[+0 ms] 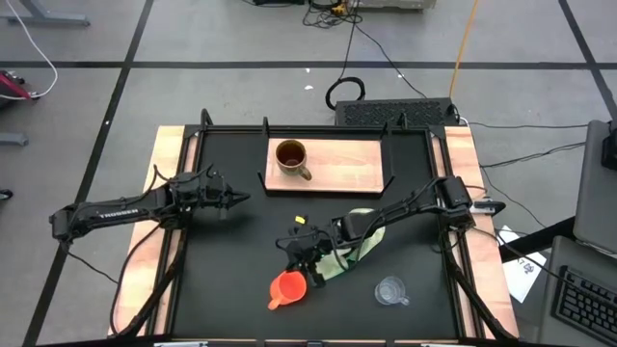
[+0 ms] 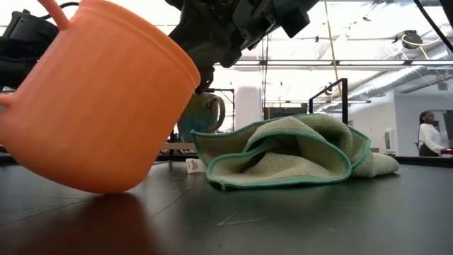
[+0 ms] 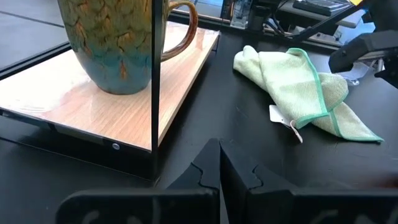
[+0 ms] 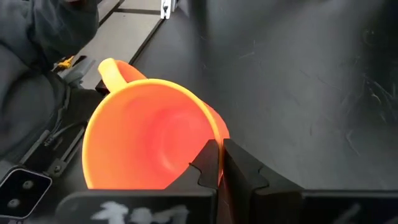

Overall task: Stack small to large cups/mugs on shelf
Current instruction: Put the orange mug on the shelf

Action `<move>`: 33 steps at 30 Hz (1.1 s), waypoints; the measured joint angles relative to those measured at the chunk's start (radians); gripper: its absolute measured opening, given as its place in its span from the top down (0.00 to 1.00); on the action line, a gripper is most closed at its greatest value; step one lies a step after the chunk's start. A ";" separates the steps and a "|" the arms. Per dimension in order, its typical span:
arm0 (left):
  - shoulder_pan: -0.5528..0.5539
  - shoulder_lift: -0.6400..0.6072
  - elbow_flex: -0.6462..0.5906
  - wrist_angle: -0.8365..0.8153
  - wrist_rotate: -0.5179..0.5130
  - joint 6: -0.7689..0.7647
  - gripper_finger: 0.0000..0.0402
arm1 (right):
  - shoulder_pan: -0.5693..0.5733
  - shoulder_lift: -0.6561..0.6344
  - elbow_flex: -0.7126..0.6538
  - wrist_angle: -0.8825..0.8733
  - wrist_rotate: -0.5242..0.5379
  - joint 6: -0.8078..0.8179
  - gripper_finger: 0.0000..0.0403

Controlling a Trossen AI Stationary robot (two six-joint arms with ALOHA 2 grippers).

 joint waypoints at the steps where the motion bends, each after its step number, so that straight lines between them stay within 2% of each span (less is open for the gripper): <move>1: 0.000 0.000 0.000 0.000 0.000 0.000 0.99 | -0.002 -0.003 0.000 -0.009 0.000 0.000 1.00; 14: 0.000 0.000 0.000 0.001 0.000 0.004 0.99 | -0.003 -0.004 0.154 -0.304 0.038 -0.047 1.00; 33: 0.000 0.000 0.000 0.002 0.000 0.011 0.99 | -0.006 -0.072 0.165 -0.315 0.064 -0.084 1.00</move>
